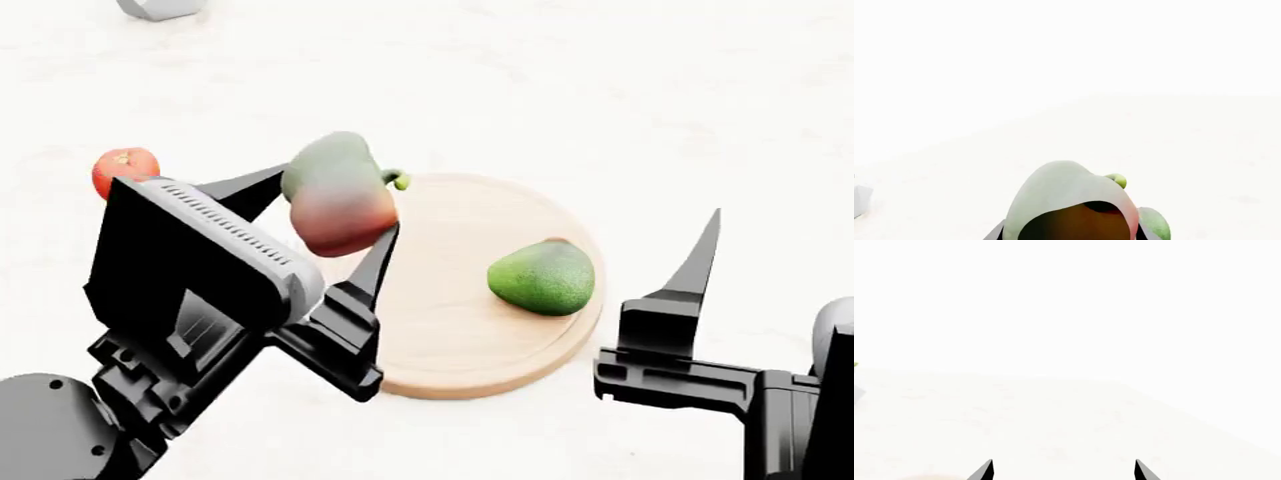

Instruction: Place the avocado, onion, tomato and bell pepper on the cutting board.

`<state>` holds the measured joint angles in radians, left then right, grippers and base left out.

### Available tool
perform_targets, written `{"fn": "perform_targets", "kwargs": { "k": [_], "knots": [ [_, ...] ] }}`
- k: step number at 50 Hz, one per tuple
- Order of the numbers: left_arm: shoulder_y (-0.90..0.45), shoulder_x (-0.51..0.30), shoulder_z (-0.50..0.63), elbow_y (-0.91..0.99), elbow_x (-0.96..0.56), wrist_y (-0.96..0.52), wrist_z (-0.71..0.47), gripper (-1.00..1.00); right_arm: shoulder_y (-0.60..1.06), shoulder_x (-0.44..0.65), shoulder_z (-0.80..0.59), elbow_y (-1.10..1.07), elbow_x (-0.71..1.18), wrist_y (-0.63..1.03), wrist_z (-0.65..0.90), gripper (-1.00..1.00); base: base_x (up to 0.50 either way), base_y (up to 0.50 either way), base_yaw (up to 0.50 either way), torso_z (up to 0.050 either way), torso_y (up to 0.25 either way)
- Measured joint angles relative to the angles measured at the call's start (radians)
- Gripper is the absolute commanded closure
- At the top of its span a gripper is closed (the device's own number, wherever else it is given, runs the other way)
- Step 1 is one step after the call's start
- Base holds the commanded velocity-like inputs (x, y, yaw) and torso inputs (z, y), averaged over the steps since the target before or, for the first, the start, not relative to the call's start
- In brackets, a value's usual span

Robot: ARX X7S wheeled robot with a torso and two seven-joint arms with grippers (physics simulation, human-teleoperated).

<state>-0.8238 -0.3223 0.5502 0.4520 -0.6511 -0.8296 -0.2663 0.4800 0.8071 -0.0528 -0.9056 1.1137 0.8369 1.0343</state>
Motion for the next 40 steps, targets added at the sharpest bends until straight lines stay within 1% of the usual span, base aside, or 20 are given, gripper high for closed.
{"fn": "perform_targets", "kwargs": {
  "k": [11, 22, 31, 40],
  "knots": [
    [0.0, 0.088, 0.112, -0.055, 0.023, 0.027, 0.031, 1.0, -0.053, 0.012, 0.027, -0.022, 0.011, -0.018, 0.018, -1.0, 0.0, 0.0, 0.0, 0.0, 0.0],
    [0.024, 0.138, 0.197, -0.149, 0.062, 0.087, 0.068, 1.0, -0.1, 0.028, 0.055, -0.047, 0.032, -0.032, 0.041, -1.0, 0.0, 0.0, 0.0, 0.0, 0.0],
    [0.029, 0.167, 0.233, -0.263, 0.1, 0.148, 0.096, 1.0, -0.131, 0.033, 0.069, -0.056, 0.037, -0.043, 0.051, -1.0, 0.0, 0.0, 0.0, 0.0, 0.0],
    [0.003, 0.203, 0.234, -0.41, 0.126, 0.205, 0.117, 1.0, -0.156, 0.042, 0.085, -0.062, 0.045, -0.055, 0.057, -1.0, 0.0, 0.0, 0.0, 0.0, 0.0]
  ]
}}
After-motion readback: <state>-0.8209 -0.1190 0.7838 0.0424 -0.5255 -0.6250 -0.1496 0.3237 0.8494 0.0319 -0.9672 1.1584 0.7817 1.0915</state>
